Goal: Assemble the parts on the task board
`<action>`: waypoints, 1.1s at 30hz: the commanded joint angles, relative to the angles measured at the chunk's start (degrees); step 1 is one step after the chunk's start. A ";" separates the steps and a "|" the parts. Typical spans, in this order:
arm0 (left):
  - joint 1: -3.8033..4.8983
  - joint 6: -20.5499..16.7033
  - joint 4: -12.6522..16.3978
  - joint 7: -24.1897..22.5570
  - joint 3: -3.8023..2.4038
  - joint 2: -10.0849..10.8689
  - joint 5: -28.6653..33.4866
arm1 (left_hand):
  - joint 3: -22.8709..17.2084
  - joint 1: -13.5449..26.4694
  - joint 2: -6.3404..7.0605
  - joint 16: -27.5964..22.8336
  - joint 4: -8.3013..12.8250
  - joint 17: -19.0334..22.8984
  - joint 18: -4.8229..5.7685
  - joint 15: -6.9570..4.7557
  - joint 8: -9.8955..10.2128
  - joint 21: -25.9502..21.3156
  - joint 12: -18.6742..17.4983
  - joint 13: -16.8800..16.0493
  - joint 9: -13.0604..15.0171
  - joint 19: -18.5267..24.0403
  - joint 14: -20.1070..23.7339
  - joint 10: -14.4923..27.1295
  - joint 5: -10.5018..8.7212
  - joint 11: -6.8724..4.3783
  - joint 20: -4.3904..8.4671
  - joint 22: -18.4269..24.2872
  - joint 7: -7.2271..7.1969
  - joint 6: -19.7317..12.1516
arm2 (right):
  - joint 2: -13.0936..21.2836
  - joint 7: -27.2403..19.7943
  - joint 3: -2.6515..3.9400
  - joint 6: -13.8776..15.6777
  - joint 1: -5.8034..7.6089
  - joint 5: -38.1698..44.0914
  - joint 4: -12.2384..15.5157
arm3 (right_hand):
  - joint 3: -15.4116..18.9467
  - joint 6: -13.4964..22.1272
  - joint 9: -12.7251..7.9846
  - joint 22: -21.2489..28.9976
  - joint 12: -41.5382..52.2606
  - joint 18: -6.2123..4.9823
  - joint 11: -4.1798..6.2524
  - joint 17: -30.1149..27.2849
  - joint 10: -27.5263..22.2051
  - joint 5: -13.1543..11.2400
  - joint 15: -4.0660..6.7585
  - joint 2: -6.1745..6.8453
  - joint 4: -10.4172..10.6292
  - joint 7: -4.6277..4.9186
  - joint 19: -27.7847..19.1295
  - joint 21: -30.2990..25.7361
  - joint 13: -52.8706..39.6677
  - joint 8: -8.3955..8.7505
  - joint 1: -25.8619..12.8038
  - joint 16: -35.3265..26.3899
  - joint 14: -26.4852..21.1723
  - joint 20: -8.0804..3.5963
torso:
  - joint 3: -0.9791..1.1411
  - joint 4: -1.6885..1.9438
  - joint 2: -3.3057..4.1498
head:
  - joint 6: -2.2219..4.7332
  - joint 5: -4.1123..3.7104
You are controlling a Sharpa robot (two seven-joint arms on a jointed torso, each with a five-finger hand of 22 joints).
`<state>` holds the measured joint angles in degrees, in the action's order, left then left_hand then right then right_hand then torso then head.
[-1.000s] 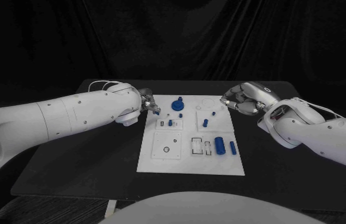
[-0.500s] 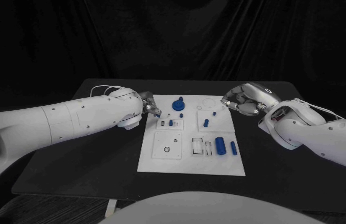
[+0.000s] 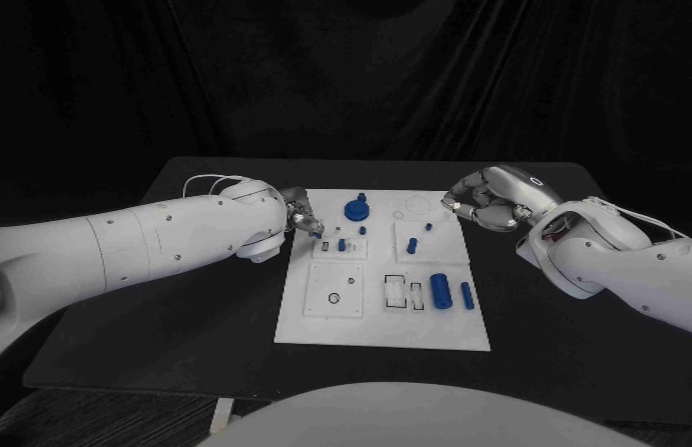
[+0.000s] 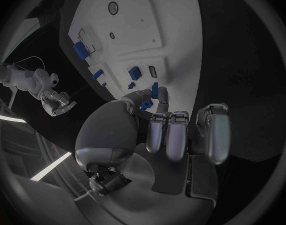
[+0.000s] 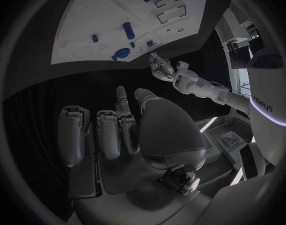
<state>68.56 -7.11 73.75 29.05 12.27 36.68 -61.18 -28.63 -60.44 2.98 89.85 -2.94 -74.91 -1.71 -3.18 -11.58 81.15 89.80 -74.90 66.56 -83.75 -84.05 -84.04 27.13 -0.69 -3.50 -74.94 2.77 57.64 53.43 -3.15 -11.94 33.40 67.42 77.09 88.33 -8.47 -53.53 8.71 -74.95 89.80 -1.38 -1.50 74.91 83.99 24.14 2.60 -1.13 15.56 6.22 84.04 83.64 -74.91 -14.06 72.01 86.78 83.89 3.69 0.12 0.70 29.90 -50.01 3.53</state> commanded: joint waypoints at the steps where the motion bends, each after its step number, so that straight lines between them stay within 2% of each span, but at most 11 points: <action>1: -0.16 0.57 0.19 -0.81 -0.05 -0.06 -0.12 | -0.01 0.65 0.04 0.15 -0.39 -15.09 -0.71 -0.28 -0.26 -0.06 0.20 -15.10 0.04 0.02 -5.95 -5.96 -0.20 -0.39 0.43 -11.85 -0.12 0.07 | 0.05 0.92 0.04 0.19 -0.15 0.03 0.11 | -0.25 0.06 -0.08 -12.58 0.20 -0.47 -0.21 6.37 6.01 0.00 -0.30 0.13 -0.18 0.09 2.91 -0.29 -15.09 0.24 0.58 -0.35 4.41 0.18 | 0.02 -0.02 -0.02 | 0.01 0.08; 21: -1.29 0.75 -0.14 -1.51 -0.05 -0.51 -0.12 | 0.00 0.72 -0.02 0.15 -0.46 -15.09 -0.73 -0.29 -0.29 -0.15 0.20 -15.10 0.05 0.08 -5.95 -5.96 -0.32 -0.40 0.44 -11.82 -0.15 0.12 | -0.28 0.92 0.04 0.04 -0.18 0.03 -0.17 | -0.31 0.03 -0.08 -12.58 0.20 -0.46 -0.22 6.37 6.01 0.12 -0.30 0.18 -0.27 0.10 2.91 -0.29 -15.09 0.27 0.71 -0.35 4.41 0.18 | -0.01 -0.01 0.00 | 0.01 0.26; 33: -1.60 0.96 -0.19 -1.69 -0.05 -0.77 -0.13 | 0.00 0.72 -0.02 0.15 -0.46 -15.09 -0.73 -0.29 -0.29 -0.15 0.20 -15.10 0.05 0.08 -5.95 -5.96 -0.32 -0.40 0.44 -11.82 -0.15 0.12 | -0.27 0.93 0.04 -0.08 -0.19 0.03 -0.24 | -0.35 0.00 -0.09 -12.56 0.20 -0.48 -0.22 6.25 6.01 0.22 -0.30 0.23 -0.33 0.11 2.88 -0.36 -15.09 0.31 0.81 -0.40 4.38 0.18 | 0.00 -0.03 0.03 | 0.01 0.26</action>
<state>67.07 -6.67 73.50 28.44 12.27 36.05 -61.29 -28.62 -60.29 3.14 89.85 -2.93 -74.90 -1.72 -3.18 -11.53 81.16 89.80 -74.90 66.55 -83.75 -84.05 -84.04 27.12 -0.69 -3.50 -74.93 2.90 57.72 53.15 -3.11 -11.94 33.38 67.37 77.06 88.10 -8.63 -53.53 8.71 -74.93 89.80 -1.37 -1.50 74.91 83.99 24.14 2.60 -0.82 15.41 6.22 84.04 83.64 -74.90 -14.07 72.32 86.53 83.88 3.69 0.12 0.69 29.93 -50.01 3.81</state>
